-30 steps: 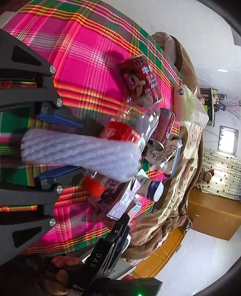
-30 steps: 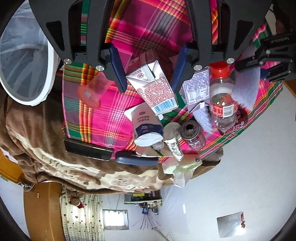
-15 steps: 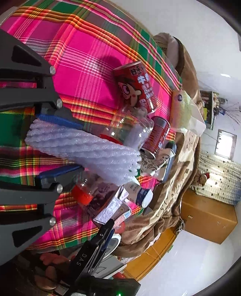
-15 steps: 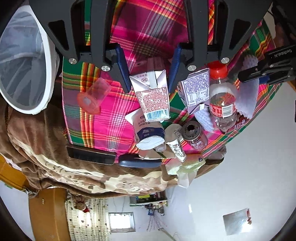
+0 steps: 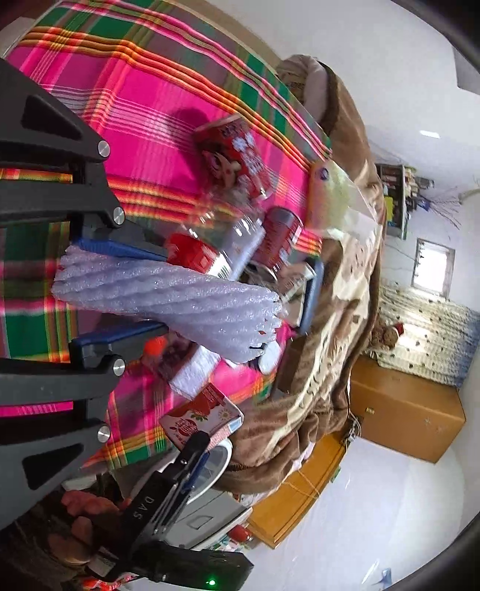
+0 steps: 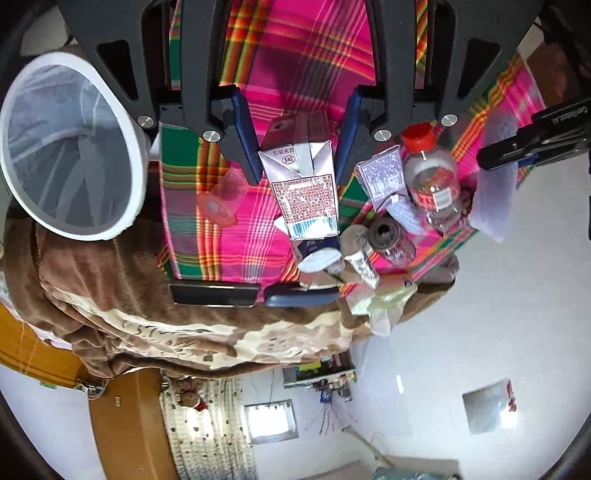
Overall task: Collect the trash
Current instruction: 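Carry the foam sleeve and juice carton over the white wastebasket with both tools, then open both tools to drop the foam sleeve and carton into the wastebasket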
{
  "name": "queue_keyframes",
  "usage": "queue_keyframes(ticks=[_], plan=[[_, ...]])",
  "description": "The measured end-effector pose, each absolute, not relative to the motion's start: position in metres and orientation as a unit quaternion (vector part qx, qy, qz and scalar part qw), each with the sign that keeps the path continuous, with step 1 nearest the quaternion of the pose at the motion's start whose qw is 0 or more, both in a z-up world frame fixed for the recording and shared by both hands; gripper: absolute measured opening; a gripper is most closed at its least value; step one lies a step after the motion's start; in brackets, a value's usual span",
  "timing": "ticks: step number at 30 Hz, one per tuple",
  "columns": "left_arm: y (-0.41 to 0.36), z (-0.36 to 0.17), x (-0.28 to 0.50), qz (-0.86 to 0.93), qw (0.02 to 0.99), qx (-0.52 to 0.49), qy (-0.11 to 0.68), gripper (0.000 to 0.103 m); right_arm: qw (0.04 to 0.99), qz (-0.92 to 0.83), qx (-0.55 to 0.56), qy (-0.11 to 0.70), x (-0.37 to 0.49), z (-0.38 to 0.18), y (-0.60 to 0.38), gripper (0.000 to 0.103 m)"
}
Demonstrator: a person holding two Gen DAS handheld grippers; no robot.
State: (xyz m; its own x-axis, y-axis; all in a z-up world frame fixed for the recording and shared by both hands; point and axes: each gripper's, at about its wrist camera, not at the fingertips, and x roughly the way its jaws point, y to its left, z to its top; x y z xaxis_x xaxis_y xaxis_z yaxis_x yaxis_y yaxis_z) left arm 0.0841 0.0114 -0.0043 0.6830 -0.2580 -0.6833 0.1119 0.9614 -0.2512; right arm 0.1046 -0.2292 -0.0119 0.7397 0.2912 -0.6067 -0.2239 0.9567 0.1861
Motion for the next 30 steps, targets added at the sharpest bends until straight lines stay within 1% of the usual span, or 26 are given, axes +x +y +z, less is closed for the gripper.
queue_keyframes(ticks=[11, 18, 23, 30], plan=[[-0.047, 0.023, 0.1, -0.155, 0.913, -0.066, 0.372, 0.033, 0.949, 0.069, 0.068, 0.299, 0.088, 0.009, -0.278, 0.042], [-0.106, 0.035, 0.116, -0.205, 0.906, -0.042, 0.367, 0.033, 0.954, 0.014, 0.079, 0.29, 0.08, 0.013, -0.316, 0.042], [-0.152, 0.041, 0.128, -0.245, 0.896, -0.034, 0.369, 0.033, 0.952, -0.029, 0.09, 0.291, 0.08, 0.012, -0.345, 0.042], [-0.217, 0.031, 0.145, -0.283, 0.877, -0.013, 0.388, 0.033, 0.941, -0.072, 0.101, 0.314, 0.087, -0.004, -0.378, 0.042]])
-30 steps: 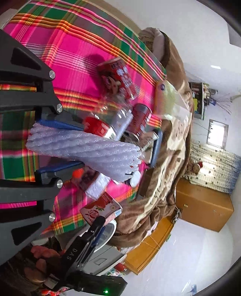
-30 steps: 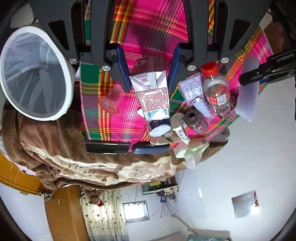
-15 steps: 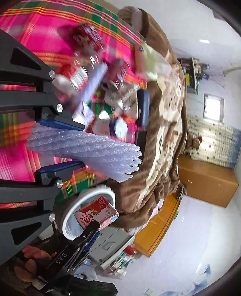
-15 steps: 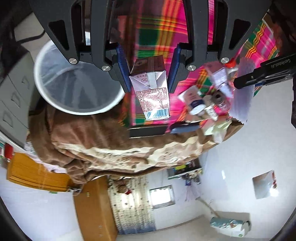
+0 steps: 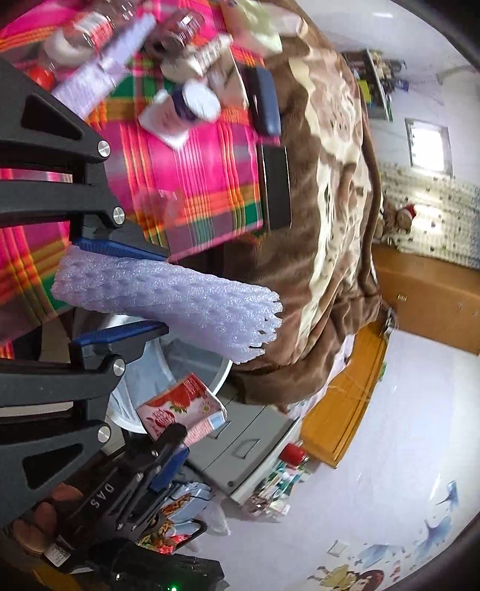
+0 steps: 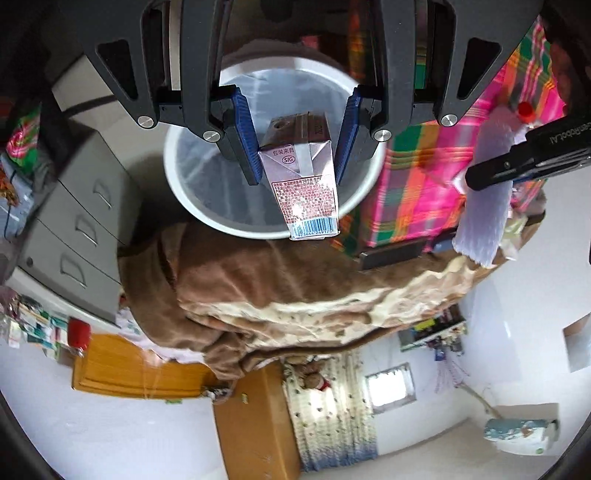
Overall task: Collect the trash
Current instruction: 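Open both tools to drop the foam sleeve and carton into the wastebasket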
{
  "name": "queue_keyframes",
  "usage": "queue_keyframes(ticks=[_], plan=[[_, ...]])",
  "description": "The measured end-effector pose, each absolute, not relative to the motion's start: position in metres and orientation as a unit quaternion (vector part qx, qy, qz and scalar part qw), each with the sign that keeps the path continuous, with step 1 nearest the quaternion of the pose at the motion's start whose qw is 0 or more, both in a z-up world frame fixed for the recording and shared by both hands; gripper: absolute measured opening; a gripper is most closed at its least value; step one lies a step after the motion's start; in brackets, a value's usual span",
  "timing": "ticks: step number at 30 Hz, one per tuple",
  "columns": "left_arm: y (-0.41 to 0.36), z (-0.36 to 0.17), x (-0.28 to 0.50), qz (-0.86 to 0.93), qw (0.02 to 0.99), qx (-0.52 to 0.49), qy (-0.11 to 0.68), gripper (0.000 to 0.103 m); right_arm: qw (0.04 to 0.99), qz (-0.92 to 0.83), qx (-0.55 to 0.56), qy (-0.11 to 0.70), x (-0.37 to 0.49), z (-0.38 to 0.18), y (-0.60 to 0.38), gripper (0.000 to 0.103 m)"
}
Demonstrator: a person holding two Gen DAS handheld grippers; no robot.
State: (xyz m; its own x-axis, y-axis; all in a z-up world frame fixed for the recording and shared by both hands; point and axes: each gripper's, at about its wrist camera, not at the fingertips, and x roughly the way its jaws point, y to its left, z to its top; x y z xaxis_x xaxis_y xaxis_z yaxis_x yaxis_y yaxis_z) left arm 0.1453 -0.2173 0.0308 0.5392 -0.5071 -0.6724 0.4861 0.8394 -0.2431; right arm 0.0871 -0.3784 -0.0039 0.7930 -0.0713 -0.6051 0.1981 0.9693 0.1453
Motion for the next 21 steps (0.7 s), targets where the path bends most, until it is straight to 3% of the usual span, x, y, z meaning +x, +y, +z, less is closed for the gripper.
queue_keyframes(ticks=[16, 20, 21], plan=[[-0.304, -0.016, 0.176, -0.306, 0.847, 0.027, 0.435, 0.034, 0.923, -0.112, 0.085, 0.359, 0.097, -0.028, -0.415, 0.042], [-0.304, -0.021, 0.183, -0.308, 0.843, 0.019, 0.441, 0.064, 0.918, -0.117, 0.084, 0.37, 0.101, -0.031, -0.418, 0.042], [-0.301, -0.022, 0.184, -0.305, 0.845, 0.015, 0.438, 0.064, 0.918, -0.118, 0.085, 0.37, 0.101, -0.031, -0.419, 0.043]])
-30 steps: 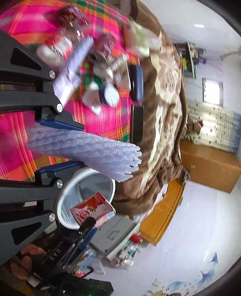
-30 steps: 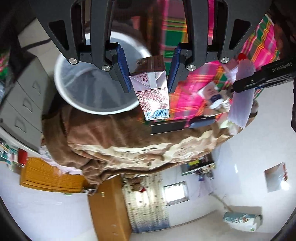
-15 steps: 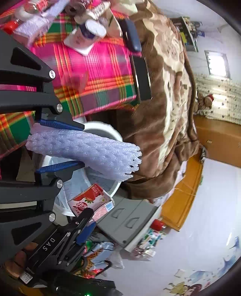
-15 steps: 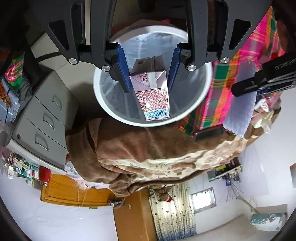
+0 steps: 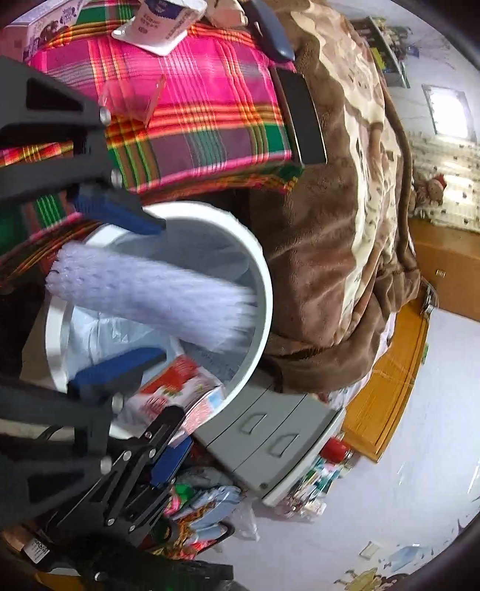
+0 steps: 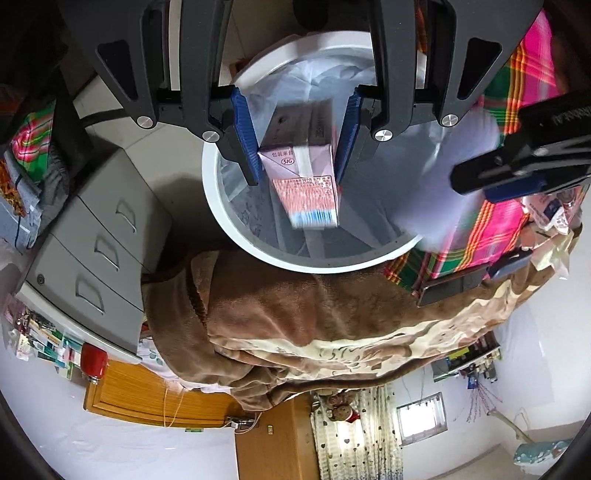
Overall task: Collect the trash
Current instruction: 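Open both tools to drop the foam sleeve and carton into the wastebasket, then move the left tool to the clear Coca-Cola bottle while the right tool grasps the purple-print milk carton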
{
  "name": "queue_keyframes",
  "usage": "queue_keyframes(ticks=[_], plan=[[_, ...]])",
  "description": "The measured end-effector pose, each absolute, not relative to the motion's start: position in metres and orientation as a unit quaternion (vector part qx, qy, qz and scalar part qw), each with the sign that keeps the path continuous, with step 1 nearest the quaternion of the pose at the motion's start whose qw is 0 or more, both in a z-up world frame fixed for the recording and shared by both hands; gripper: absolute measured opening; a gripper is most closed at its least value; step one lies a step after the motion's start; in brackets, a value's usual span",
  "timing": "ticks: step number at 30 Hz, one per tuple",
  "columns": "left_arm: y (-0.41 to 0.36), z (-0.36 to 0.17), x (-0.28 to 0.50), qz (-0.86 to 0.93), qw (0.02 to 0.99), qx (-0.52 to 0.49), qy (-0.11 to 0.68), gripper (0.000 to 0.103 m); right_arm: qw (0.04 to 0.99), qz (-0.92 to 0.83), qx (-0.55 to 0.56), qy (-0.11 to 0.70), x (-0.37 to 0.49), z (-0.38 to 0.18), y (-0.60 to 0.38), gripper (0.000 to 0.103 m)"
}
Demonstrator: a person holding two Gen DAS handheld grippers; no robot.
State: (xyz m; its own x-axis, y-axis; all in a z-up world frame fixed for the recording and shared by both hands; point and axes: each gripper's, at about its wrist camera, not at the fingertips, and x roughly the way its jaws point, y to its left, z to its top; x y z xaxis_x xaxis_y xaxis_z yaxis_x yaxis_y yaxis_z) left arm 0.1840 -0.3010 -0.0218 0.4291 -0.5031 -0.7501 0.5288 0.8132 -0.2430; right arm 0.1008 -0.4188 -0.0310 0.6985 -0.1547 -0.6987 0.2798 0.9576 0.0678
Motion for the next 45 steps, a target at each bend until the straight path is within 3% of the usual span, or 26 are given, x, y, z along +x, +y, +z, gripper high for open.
queue_keyframes(ticks=[2, 4, 14, 30, 45], plan=[[-0.297, -0.022, 0.185, -0.31, 0.842, 0.006, 0.441, 0.064, 0.918, -0.114, 0.091, 0.369, 0.098, -0.03, -0.42, 0.049], [-0.291, -0.021, 0.185, -0.304, 0.844, 0.007, 0.441, 0.064, 0.918, -0.115, 0.092, 0.368, 0.098, -0.027, -0.42, 0.063], [-0.232, -0.003, 0.167, -0.264, 0.868, -0.007, 0.42, 0.066, 0.931, -0.1, 0.096, 0.337, 0.088, -0.008, -0.397, 0.063], [-0.074, 0.021, 0.133, -0.15, 0.91, -0.064, 0.381, 0.07, 0.948, -0.008, 0.072, 0.31, 0.098, 0.003, -0.308, 0.063], [0.019, -0.013, 0.131, -0.08, 0.897, -0.118, 0.418, 0.07, 0.935, 0.106, 0.057, 0.333, 0.113, -0.011, -0.223, 0.063]])
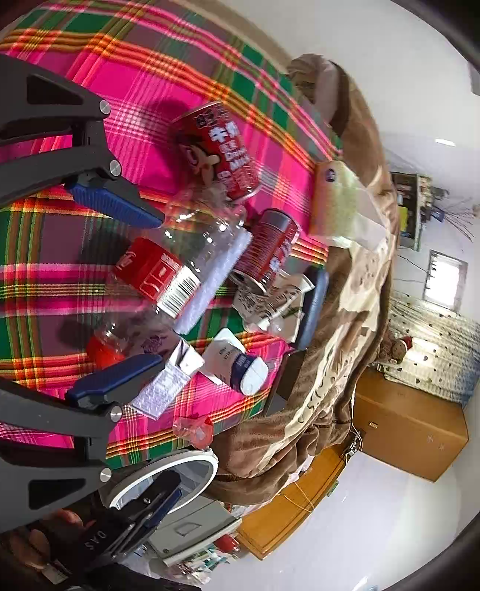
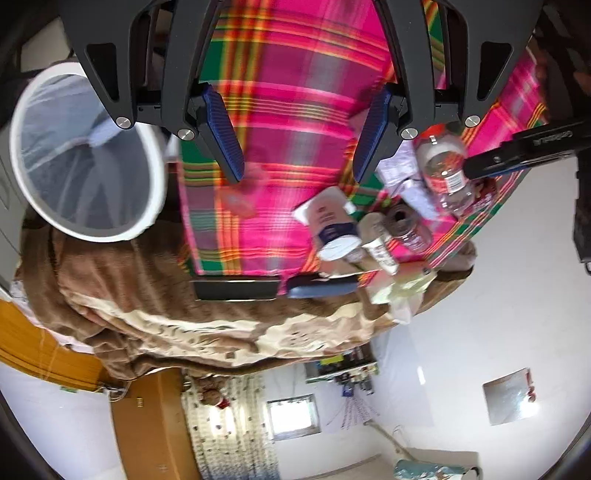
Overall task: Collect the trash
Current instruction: 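Move the left tool to the clear Coca-Cola bottle while the right tool grasps the purple-print milk carton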
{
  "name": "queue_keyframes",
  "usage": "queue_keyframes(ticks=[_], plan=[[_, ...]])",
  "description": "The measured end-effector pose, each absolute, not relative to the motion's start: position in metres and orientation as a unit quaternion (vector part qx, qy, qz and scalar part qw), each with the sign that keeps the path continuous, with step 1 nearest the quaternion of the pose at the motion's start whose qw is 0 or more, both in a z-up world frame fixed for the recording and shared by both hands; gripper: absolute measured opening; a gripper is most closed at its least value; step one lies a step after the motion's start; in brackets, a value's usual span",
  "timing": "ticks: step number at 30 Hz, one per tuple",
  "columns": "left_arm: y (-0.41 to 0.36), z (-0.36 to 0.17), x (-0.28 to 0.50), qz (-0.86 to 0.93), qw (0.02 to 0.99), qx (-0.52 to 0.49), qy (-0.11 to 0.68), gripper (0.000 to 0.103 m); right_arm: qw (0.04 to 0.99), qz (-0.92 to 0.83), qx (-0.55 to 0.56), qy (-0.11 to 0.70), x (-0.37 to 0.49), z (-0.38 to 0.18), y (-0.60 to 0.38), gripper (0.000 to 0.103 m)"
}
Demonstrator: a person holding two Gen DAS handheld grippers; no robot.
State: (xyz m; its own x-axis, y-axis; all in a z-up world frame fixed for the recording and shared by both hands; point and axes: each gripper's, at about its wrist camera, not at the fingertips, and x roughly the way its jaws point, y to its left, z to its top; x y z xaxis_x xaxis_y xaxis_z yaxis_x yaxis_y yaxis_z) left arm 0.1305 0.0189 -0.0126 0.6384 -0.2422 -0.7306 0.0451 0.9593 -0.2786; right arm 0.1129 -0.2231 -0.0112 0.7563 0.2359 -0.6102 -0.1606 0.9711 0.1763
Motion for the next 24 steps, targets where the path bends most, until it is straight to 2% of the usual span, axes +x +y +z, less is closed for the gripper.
queue_keyframes(ticks=[13, 24], plan=[[0.023, -0.029, 0.161, -0.068, 0.88, -0.156, 0.443, 0.073, 0.929, 0.119, 0.052, 0.346, 0.119, -0.016, -0.206, 0.063], [0.038, -0.035, 0.164, -0.081, 0.871, -0.162, 0.457, 0.083, 0.913, 0.18, 0.037, 0.364, 0.12, -0.022, -0.184, 0.063]])
